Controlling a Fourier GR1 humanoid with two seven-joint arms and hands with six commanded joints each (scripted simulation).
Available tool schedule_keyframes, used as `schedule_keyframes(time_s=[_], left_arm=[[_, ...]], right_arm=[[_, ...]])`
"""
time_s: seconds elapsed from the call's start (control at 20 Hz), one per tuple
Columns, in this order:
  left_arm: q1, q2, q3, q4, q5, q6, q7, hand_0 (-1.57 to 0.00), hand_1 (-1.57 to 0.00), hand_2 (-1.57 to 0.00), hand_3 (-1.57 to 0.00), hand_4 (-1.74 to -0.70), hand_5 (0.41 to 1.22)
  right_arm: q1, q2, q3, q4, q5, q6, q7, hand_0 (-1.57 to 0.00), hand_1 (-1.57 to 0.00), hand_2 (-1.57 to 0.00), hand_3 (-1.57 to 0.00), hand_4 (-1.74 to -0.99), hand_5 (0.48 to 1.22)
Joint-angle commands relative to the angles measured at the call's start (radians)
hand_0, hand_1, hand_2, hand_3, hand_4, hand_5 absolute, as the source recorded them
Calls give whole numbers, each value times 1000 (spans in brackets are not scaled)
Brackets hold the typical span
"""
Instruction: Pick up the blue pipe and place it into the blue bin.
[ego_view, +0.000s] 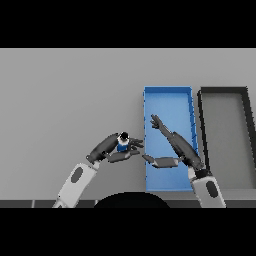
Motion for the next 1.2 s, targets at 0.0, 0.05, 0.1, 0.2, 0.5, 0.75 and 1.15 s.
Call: schedule_keyframes(time_s=[0.0,0.05,0.1,0.2,0.5,0.75,1.15], left_arm=[[-1,0,5,-4,1,-3,-4,-1571,-1571,-1571,-1571,-1474,1221],[-2,-8,2,-11,-8,2,7,-1571,-1571,-1571,-1571,-1474,1221],[-9,-9,10,-3,-10,-1,15,-1571,-1571,-1571,-1571,-1475,1221],[-20,-29,16,13,-11,-4,27,-1571,-1571,-1571,-1571,-1475,1221],[5,-30,29,11,-15,-51,-5,-1571,-1571,-1571,-1571,-1475,1221],[-12,-51,58,38,2,-95,-4,-1571,-1571,-1571,-1571,-1454,1221],[-2,-65,79,37,-7,-101,11,-1571,-1571,-1549,-1228,-1667,1221]], right_arm=[[-24,4,13,-8,-1,8,21,1,0,-1,1,-1256,523],[-59,11,29,2,-6,21,52,1,0,0,1,-1249,524],[-63,6,31,-3,-17,40,60,1,0,0,1,-1242,524],[-117,38,55,11,-63,55,113,1,1,0,1,-1232,525],[-270,77,123,61,-96,106,167,1,1,1,1,-1195,513],[-375,121,136,149,-126,134,218,1,-9,-20,1,-1214,511],[-443,174,158,246,-125,153,186,-1089,-1101,-1103,-896,-1537,600]])
